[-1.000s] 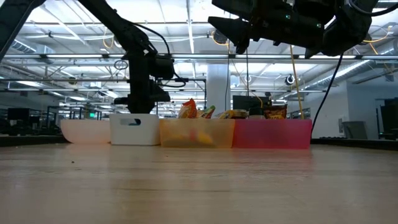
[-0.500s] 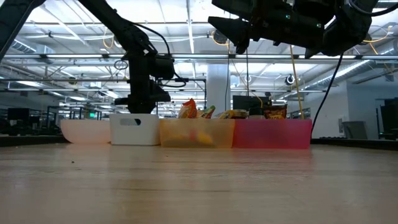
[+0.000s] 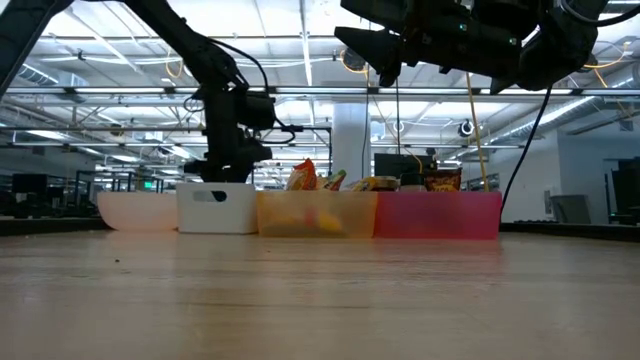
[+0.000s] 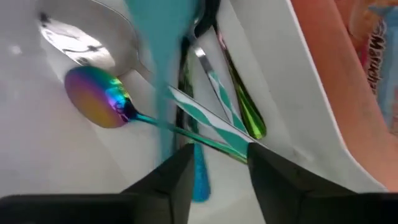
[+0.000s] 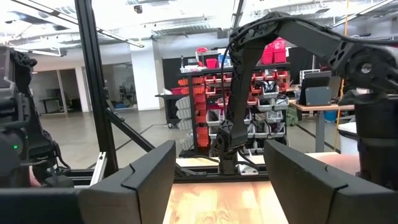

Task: Pick & Place Food Item
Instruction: Return to Home Position

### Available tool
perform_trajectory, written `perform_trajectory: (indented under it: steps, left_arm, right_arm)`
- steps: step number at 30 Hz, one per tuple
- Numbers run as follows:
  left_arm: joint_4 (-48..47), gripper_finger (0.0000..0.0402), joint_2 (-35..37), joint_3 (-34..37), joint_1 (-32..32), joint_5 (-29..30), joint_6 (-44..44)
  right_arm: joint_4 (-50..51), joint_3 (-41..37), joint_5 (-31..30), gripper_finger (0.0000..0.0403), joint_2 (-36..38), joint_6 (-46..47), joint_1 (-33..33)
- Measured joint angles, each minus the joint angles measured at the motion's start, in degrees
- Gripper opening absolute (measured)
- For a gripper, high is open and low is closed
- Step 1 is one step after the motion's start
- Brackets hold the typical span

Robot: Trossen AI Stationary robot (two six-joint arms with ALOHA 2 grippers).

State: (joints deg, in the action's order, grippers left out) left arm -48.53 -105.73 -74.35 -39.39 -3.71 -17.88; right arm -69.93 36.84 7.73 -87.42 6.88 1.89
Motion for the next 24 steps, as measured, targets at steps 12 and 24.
perform_trajectory:
  steps: [12, 24]
  left_arm:
    - [-23.37, 0.0197, 3.13, -15.77, -2.21, -6.58, 2.83]
    - [-15.16, 0.0198, 30.23, -21.44, 4.17, -6.97, 11.43]
  right_arm:
    - [0.76, 0.00, 0.02, 0.0238, 0.00, -0.01, 0.00]
    - [2.49, 0.00, -0.01, 0.0238, 0.00, -0.01, 0.00]
